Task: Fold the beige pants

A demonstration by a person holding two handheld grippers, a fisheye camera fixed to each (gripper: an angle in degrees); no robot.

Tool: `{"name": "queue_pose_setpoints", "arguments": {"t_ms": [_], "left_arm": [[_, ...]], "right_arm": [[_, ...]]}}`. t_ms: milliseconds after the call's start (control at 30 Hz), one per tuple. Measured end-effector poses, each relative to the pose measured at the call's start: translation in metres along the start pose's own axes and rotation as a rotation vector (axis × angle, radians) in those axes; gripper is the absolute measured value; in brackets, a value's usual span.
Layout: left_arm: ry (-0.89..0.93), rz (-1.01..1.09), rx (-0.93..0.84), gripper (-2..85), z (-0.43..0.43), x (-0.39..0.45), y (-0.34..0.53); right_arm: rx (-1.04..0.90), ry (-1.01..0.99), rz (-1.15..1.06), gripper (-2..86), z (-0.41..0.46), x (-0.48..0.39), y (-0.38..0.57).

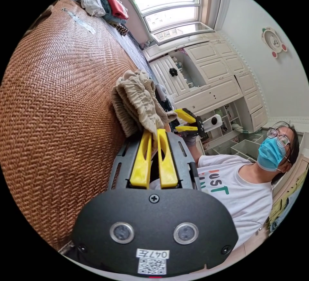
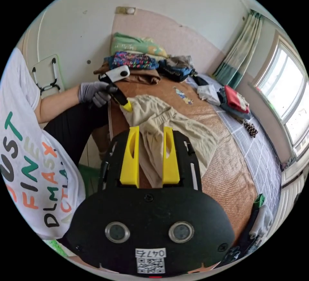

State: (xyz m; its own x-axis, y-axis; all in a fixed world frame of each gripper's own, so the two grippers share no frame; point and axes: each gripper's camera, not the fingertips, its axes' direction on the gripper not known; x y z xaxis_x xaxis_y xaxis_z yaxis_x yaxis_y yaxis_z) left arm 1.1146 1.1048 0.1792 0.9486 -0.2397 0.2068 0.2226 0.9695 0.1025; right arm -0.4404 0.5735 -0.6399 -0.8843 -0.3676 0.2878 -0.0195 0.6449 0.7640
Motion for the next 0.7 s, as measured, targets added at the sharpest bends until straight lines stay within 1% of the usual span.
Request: {"name": "queue_pose_setpoints", "arguments": {"t_ms": [100, 167, 200, 233, 300, 333, 400, 467, 567, 633, 667, 700], "left_arm": [[-0.004, 0.01, -0.006, -0.4, 0.003, 0.007, 0.001], [-0.004, 0.008, -0.004, -0.4, 0.003, 0.012, 0.004], [-0.005, 0.008, -0.003, -0.4, 0.003, 0.013, 0.004], [-0.005, 0.007, -0.003, -0.4, 0.004, 0.015, 0.005], [-0.007, 0.005, -0.005, -0.3, 0.004, 0.017, 0.006], [-0.007, 0.004, -0.012, -0.3, 0.005, 0.019, 0.007], [-0.009, 0.006, -0.027, -0.3, 0.007, 0.022, 0.006], [-0.008, 0.012, -0.032, -0.2, 0.006, 0.027, 0.005], [-0.002, 0.034, -0.008, -0.2, -0.003, 0.038, 0.006], [-0.009, 0.064, 0.015, -0.2, -0.011, 0.048, 0.009], [-0.018, 0.082, 0.022, -0.2, -0.016, 0.055, 0.01], [-0.02, 0.087, 0.024, -0.2, -0.018, 0.057, 0.01]], "right_arm": [[0.051, 0.054, 0.099, 0.0, -0.012, 0.034, 0.002], [-0.011, 0.08, 0.185, -0.7, 0.0, 0.056, 0.005], [-0.065, 0.043, 0.203, -0.7, 0.014, 0.065, 0.007], [-0.085, -0.049, 0.187, -0.8, 0.024, 0.064, 0.009], [-0.126, -0.107, 0.144, -0.9, 0.038, 0.049, 0.014], [-0.15, -0.038, 0.106, -0.8, 0.044, 0.036, 0.021], [-0.098, 0.078, 0.077, -0.6, 0.041, 0.023, 0.036], [-0.094, 0.1, 0.083, -0.2, 0.036, 0.028, 0.047], [-0.07, 0.085, 0.123, 1.8, 0.008, 0.056, 0.053], [0.027, 0.057, 0.135, 6.8, -0.02, 0.072, 0.061], [0.036, 0.039, 0.131, 8.6, -0.023, 0.074, 0.062], [0.025, 0.004, 0.12, 12.2, -0.023, 0.078, 0.063]]}}
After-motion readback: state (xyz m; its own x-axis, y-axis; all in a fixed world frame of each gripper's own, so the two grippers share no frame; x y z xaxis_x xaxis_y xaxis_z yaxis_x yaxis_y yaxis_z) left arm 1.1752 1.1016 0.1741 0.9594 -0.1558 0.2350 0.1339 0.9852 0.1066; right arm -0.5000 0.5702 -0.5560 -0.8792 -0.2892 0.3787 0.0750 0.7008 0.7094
